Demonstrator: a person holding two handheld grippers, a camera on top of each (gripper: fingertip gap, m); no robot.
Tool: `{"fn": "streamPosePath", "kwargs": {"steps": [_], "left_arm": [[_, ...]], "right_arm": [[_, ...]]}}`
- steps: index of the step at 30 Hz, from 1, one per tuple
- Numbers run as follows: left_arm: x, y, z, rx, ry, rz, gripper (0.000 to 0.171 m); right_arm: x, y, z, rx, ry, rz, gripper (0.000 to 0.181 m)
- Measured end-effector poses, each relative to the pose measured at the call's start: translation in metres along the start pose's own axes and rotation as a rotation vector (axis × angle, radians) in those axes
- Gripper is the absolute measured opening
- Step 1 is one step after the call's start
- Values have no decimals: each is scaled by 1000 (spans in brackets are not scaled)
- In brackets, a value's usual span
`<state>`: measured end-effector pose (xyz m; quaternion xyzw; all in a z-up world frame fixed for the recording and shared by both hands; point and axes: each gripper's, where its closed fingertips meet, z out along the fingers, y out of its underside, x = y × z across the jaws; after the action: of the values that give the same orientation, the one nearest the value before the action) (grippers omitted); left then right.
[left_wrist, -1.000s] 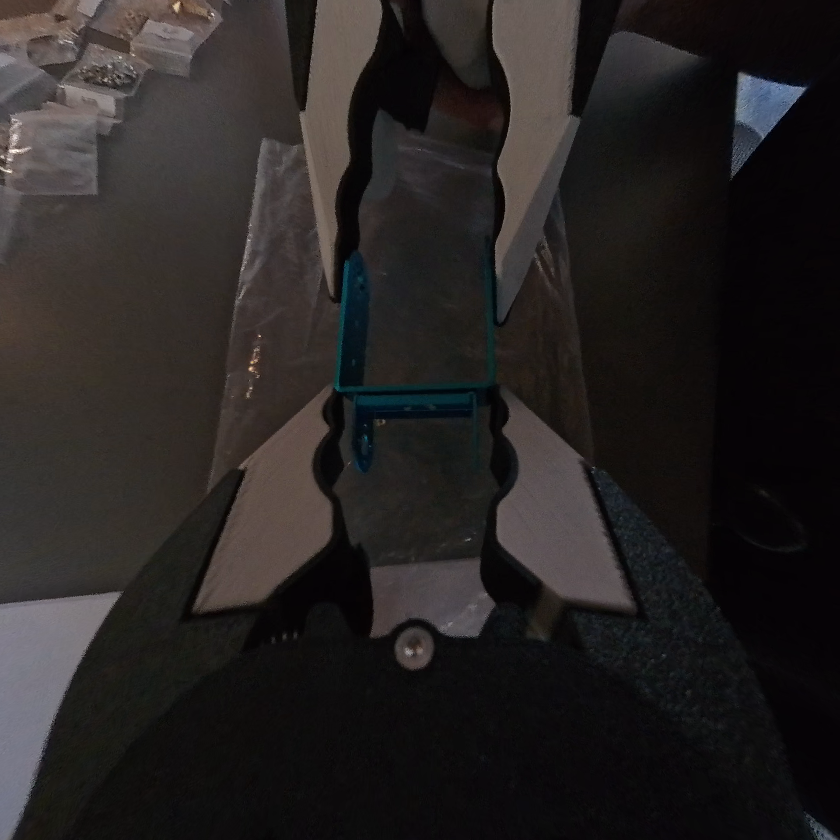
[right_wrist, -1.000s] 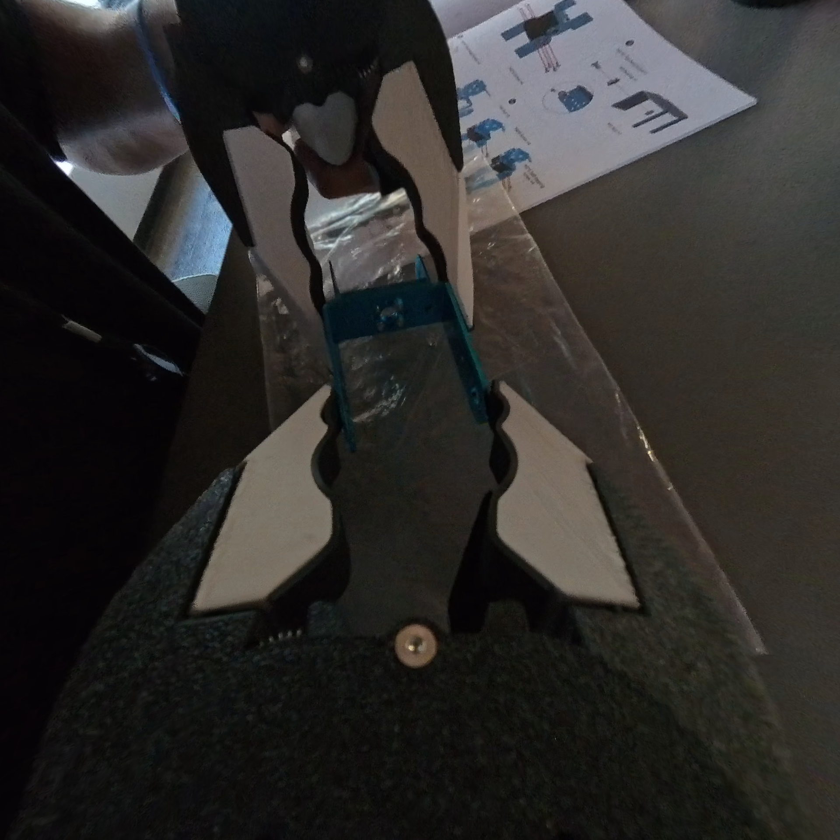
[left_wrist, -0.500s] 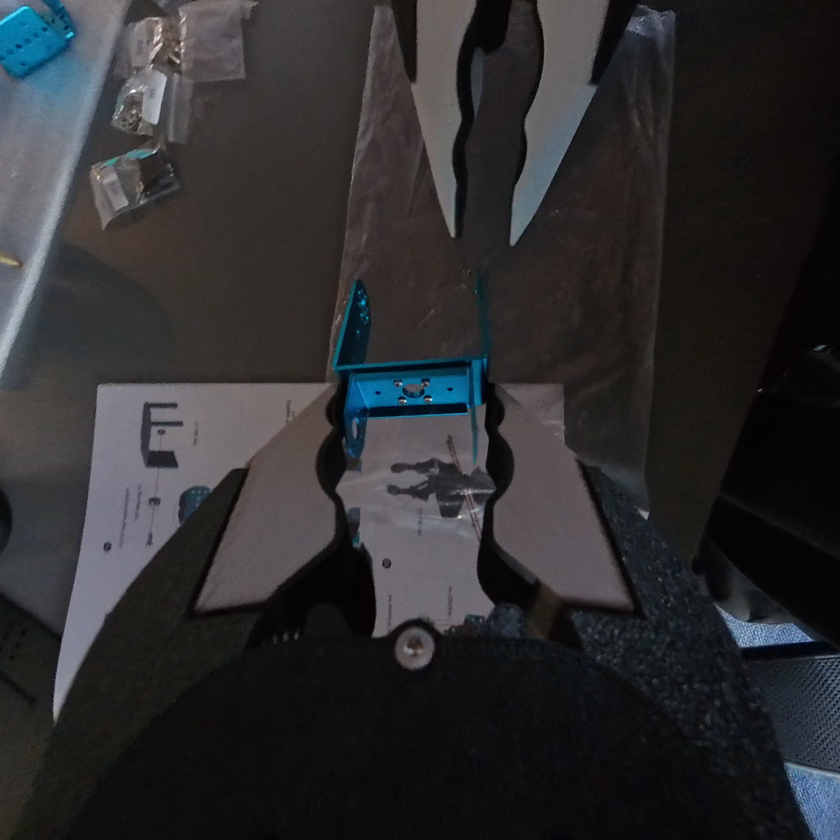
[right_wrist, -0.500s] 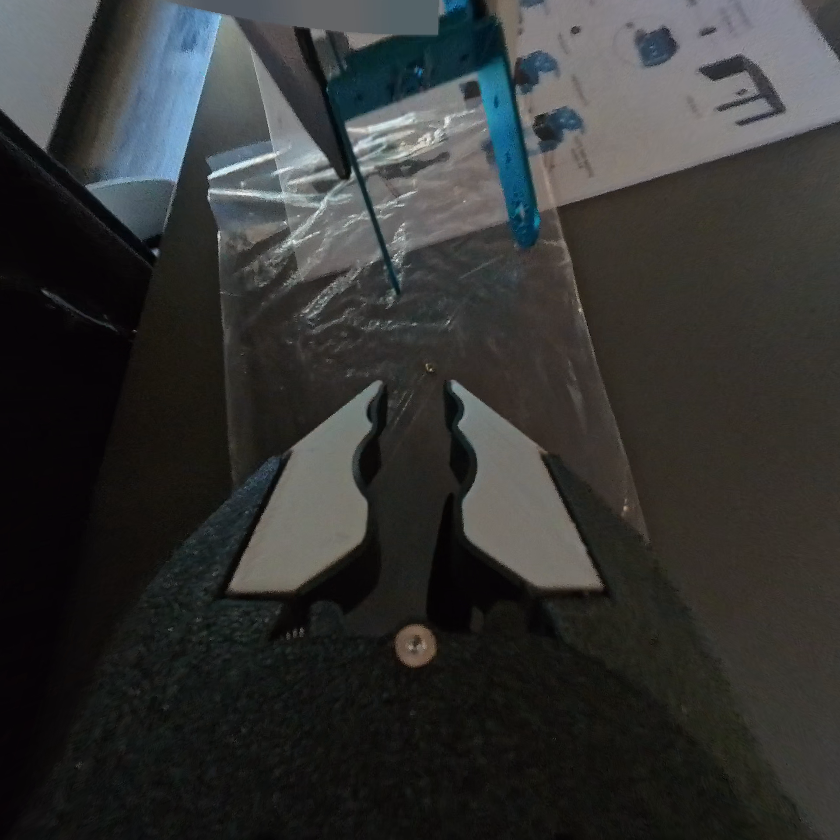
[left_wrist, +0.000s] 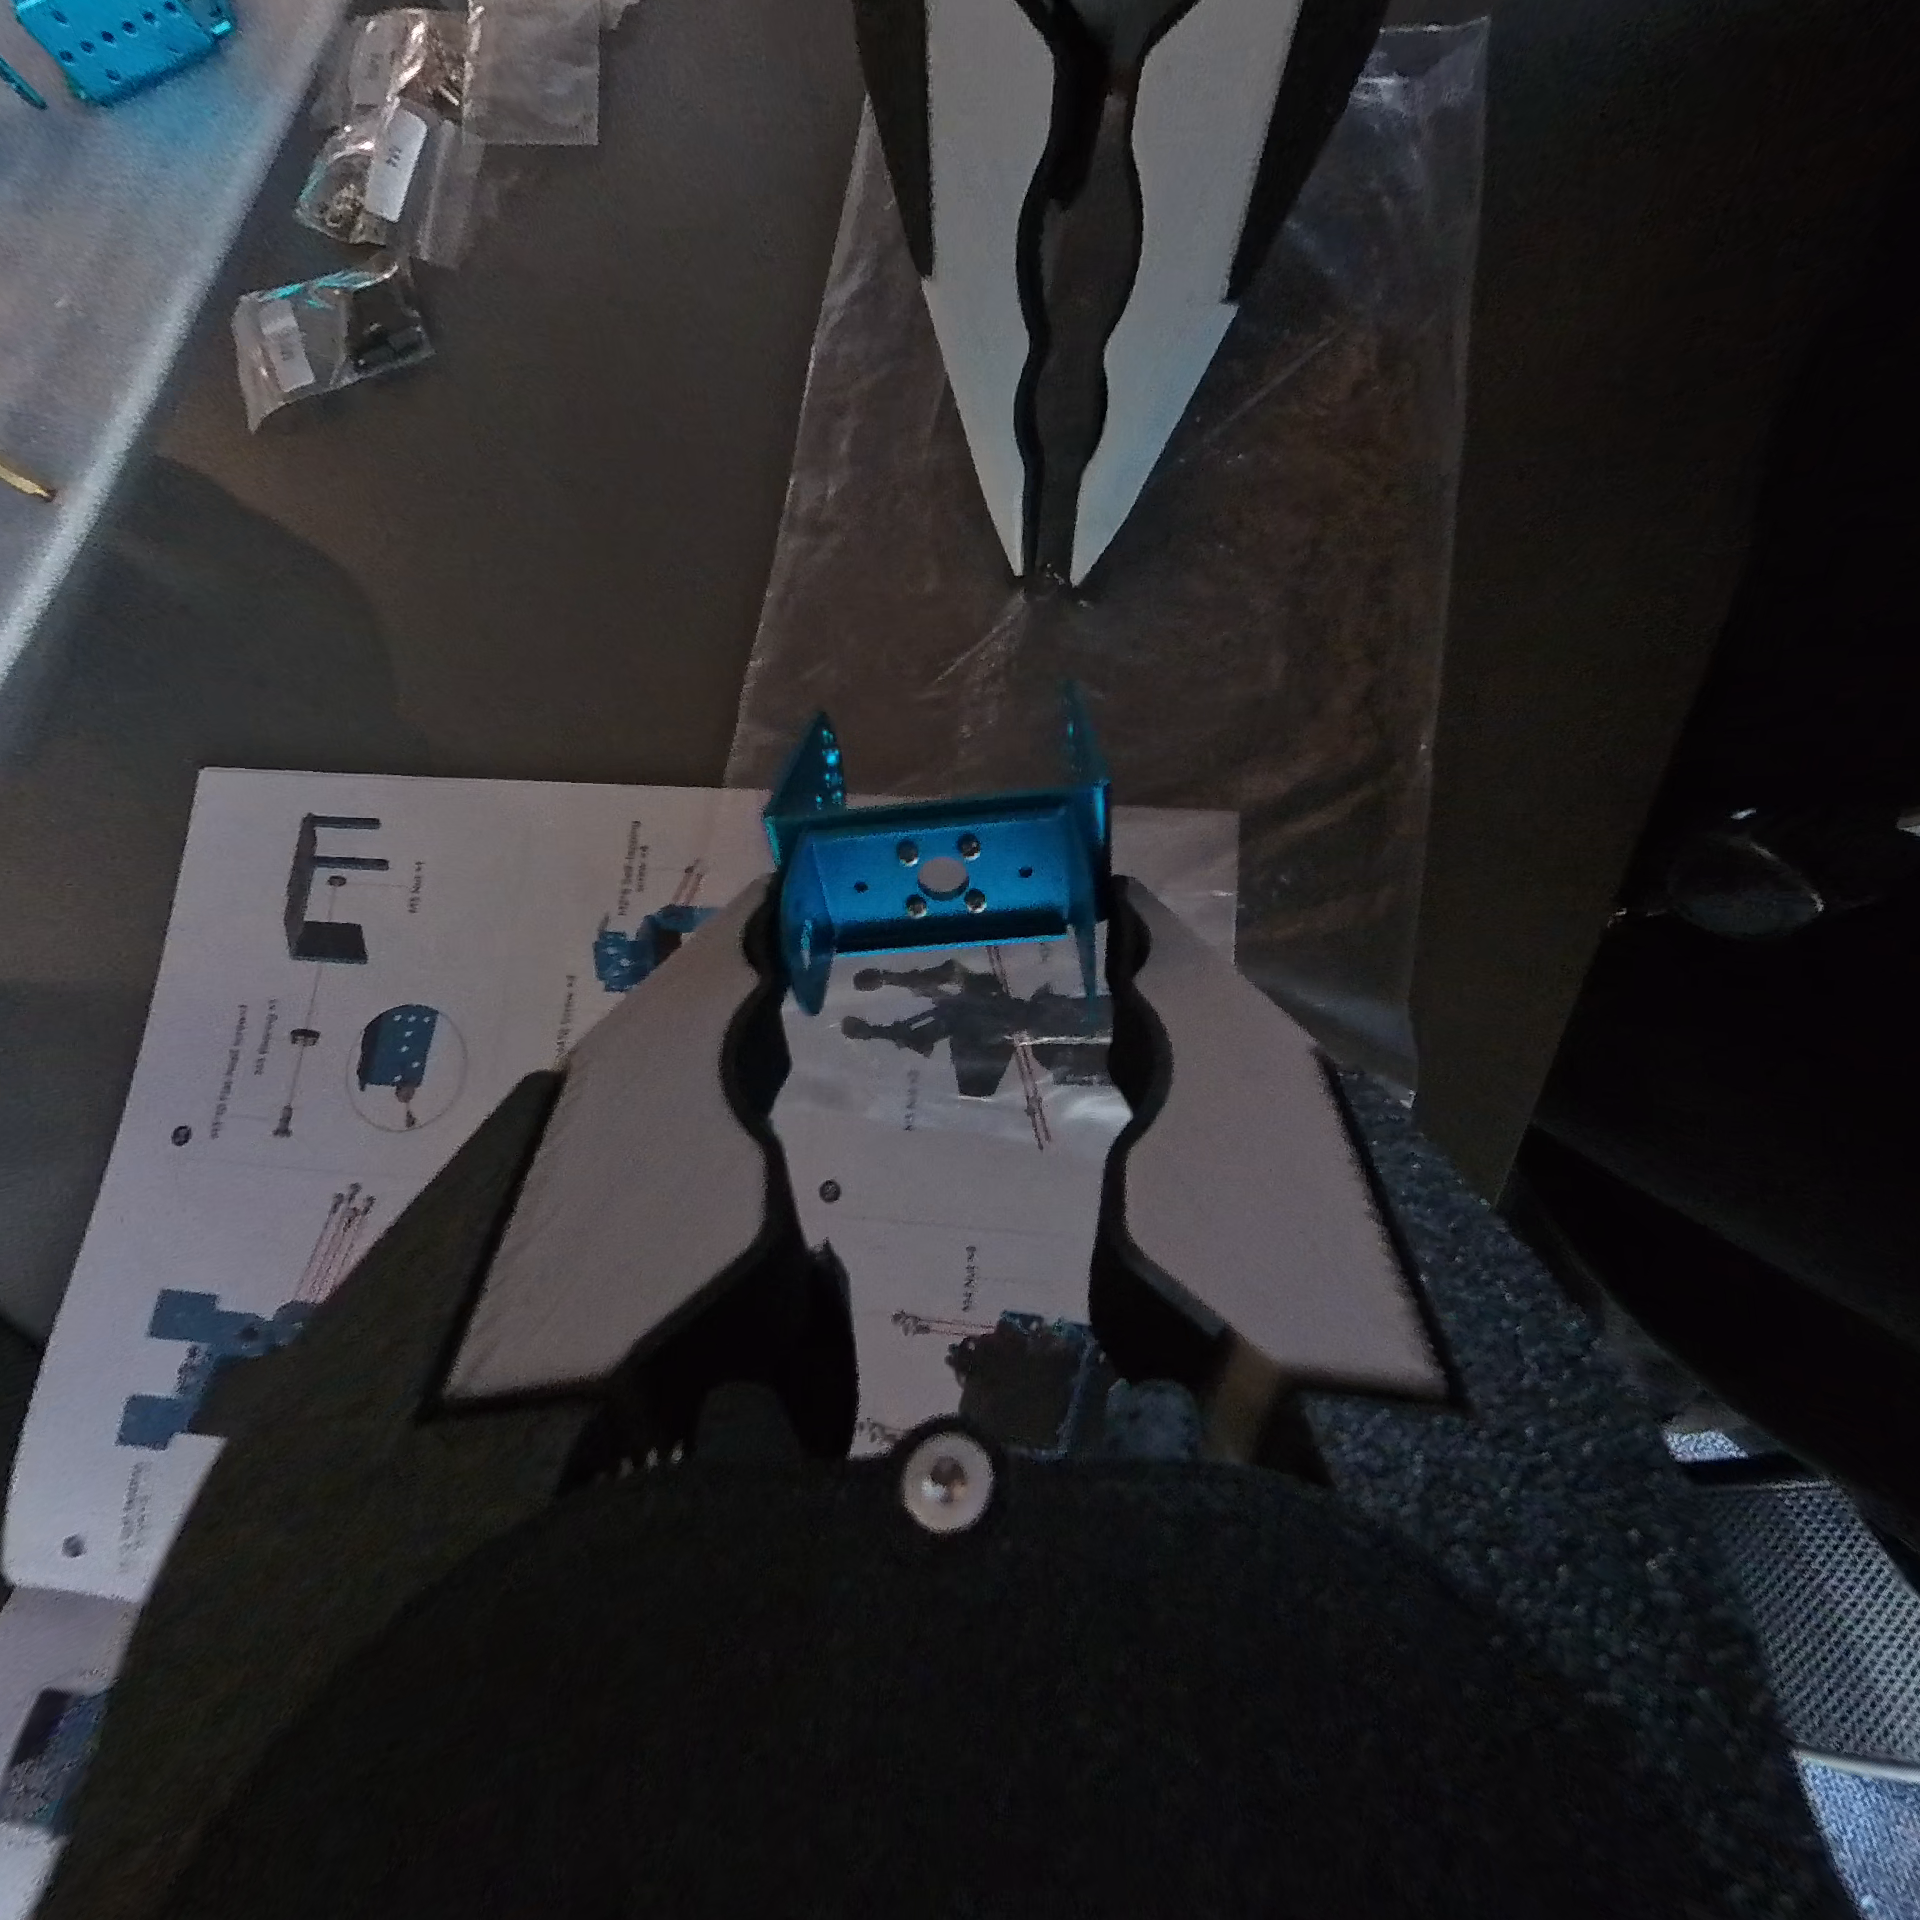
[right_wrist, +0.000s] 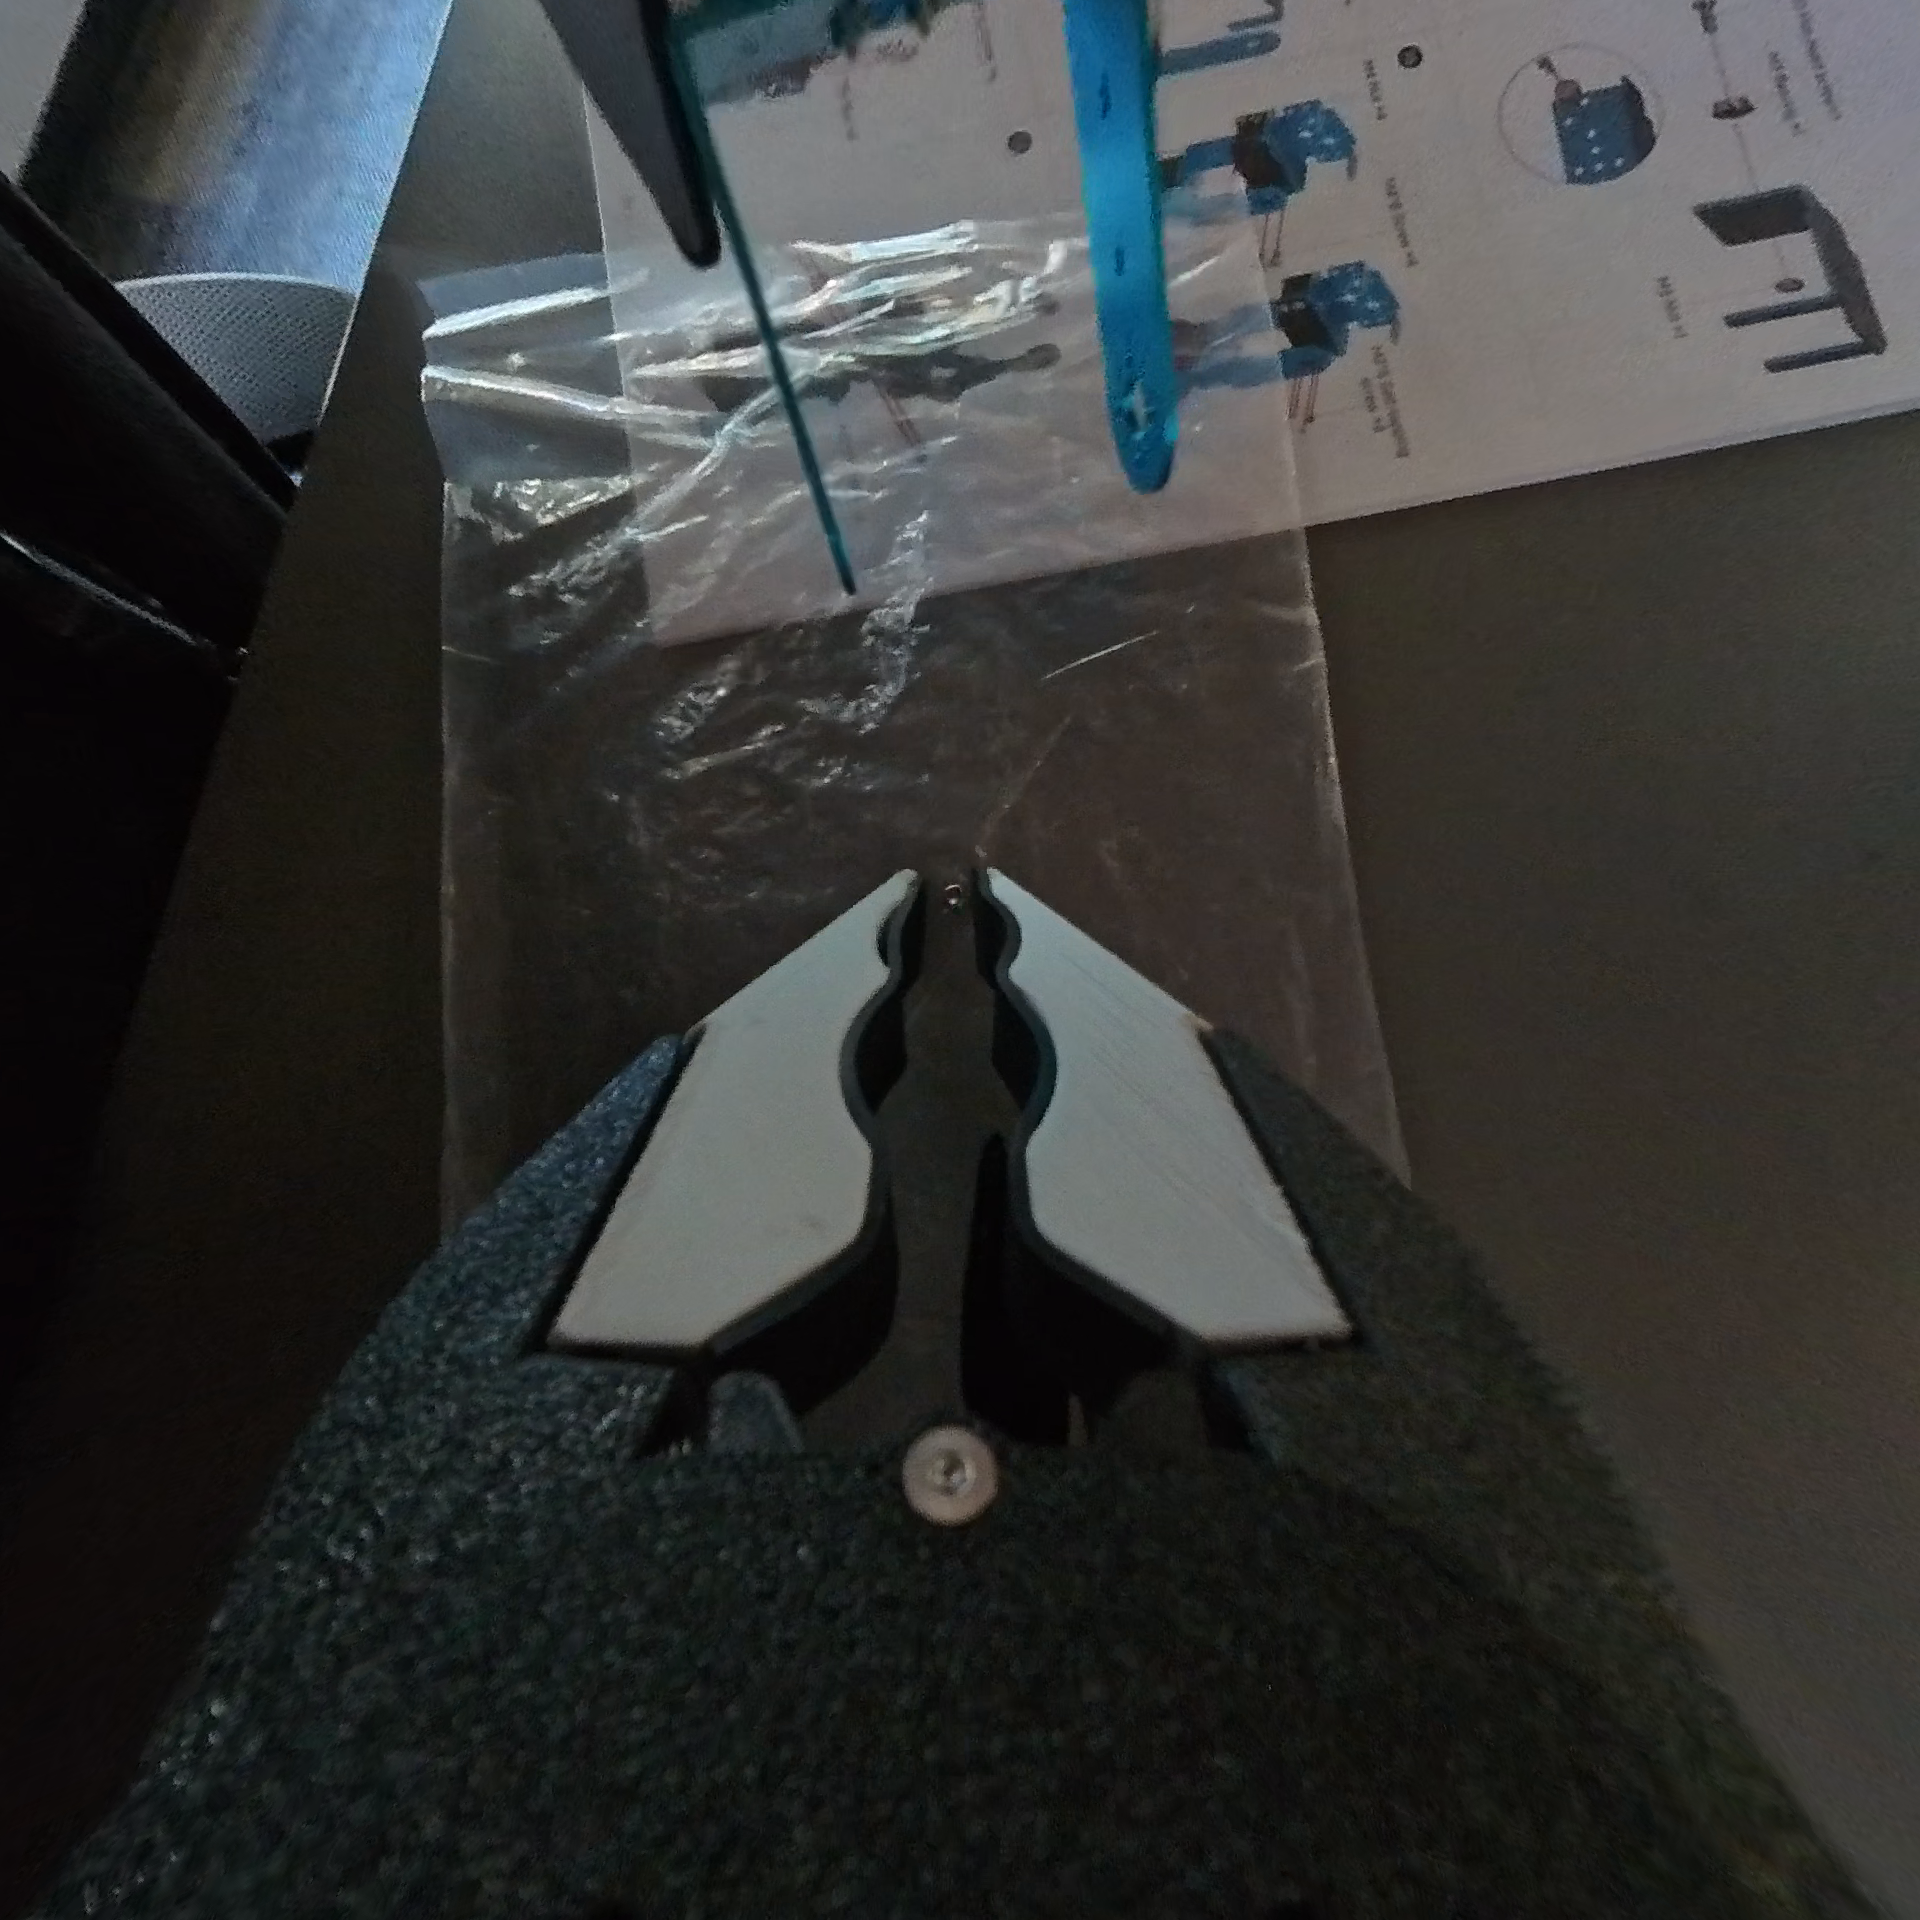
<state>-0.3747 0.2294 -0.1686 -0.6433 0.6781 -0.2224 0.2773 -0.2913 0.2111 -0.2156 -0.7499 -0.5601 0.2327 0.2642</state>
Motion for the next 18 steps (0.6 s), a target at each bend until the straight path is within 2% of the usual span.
{"fn": "streamPosePath", "kwargs": {"steps": [8,15,18], "left_arm": [[6,-12,15,68,-14,20,60],[20,-35,51,151,-11,11,60],[23,-32,66,137,-19,11,60]], "right_arm": [[3,-3,-14,72,34,62,5],[-3,-25,-49,330,-45,363,3],[-5,-22,-49,351,-32,433,3]]}}
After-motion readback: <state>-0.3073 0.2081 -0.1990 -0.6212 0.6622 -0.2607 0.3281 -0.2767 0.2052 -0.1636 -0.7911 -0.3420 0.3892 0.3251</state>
